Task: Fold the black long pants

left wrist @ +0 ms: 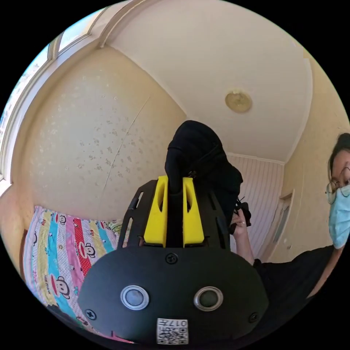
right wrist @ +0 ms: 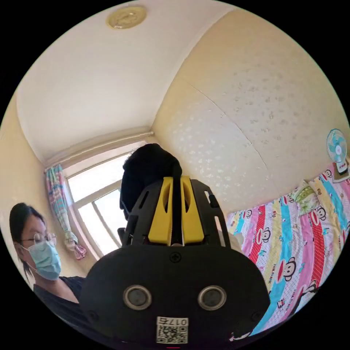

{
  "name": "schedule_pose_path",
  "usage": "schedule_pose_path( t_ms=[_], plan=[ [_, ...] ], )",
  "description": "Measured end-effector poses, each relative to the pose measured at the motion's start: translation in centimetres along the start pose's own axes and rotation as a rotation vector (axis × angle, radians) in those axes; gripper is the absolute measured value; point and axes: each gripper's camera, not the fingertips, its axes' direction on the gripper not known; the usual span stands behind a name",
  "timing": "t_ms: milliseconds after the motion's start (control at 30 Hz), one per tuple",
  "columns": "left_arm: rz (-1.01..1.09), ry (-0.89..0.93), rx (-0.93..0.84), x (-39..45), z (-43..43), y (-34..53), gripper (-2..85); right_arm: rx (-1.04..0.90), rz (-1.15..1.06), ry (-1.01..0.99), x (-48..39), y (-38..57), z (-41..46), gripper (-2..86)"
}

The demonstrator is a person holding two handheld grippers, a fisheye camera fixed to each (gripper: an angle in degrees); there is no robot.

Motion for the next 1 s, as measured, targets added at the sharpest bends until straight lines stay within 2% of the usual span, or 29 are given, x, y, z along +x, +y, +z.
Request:
schedule_pose_path(
  t_ms=[33, 100, 167, 200, 333, 500, 567, 600, 733, 833, 867, 933, 1000],
  plan=[
    [0.0, -0.043, -0.034, -1.9, 2.4, -0.5, 7.5, -0.033, 0.036, 0.136, 5.1, -2.0, 4.4, 5.7],
    [-0.003, -0.24, -0.212, -11.3, 12.1, -0.7, 10.6, -0.105, 0.037, 0.381, 13.5, -3.6, 10.8, 7.3],
    [-0.159, -0.384, -0.408, -19.1, 16.4, 1.8, 10.5, -0.29, 0.16, 0.646, 24.5, -1.7, 16.3, 8.3],
    [-0.258, -0.392, -0.488, -23.3, 17.0, 4.7, 10.9, -0.326, 0.17, 0.669, 26.6, -0.5, 17.0, 8.5],
    [-0.375, -0.307, -0.595, -30.5, 14.5, 18.4, 10.6, -0.634, 0.129, 0.807, 39.7, 13.8, 19.5, 8.8],
    [-0.637, -0.177, -1.051, -33.4, 13.6, 45.1, 12.5, -1.116, 0.388, 0.892, 55.1, 35.1, 16.6, 8.3],
    [-0.659, -0.148, -1.163, -32.2, 13.4, 51.0, 12.6, -1.313, 0.471, 0.943, 59.6, 43.0, 14.0, 8.0],
    [-0.641, -0.146, -1.211, -31.4, 13.3, 53.5, 12.8, -1.352, 0.476, 0.956, 60.4, 44.6, 13.3, 8.0],
    [-0.574, -0.223, -1.325, -31.0, 13.2, 57.7, 14.1, -1.618, 0.448, 0.973, 64.2, 53.5, 9.5, 8.5],
    [-0.592, -0.2, -1.483, -31.8, 12.6, 61.6, 14.5, -1.557, 0.251, 0.917, 64.1, 54.8, 7.5, 8.6],
    [-0.587, -0.188, -1.544, -31.6, 12.1, 62.7, 13.9, -1.53, 0.256, 0.918, 64.5, 54.5, 7.0, 8.5],
    [-0.557, -0.256, -1.491, -30.7, 10.5, 60.6, 11.7, -1.492, 0.315, 0.922, 65.5, 53.7, 6.0, 7.9],
    [-0.604, -0.239, -1.516, -29.2, 9.2, 58.2, 4.6, -1.487, 0.401, 0.908, 66.8, 52.6, 5.2, 6.1]
  ],
)
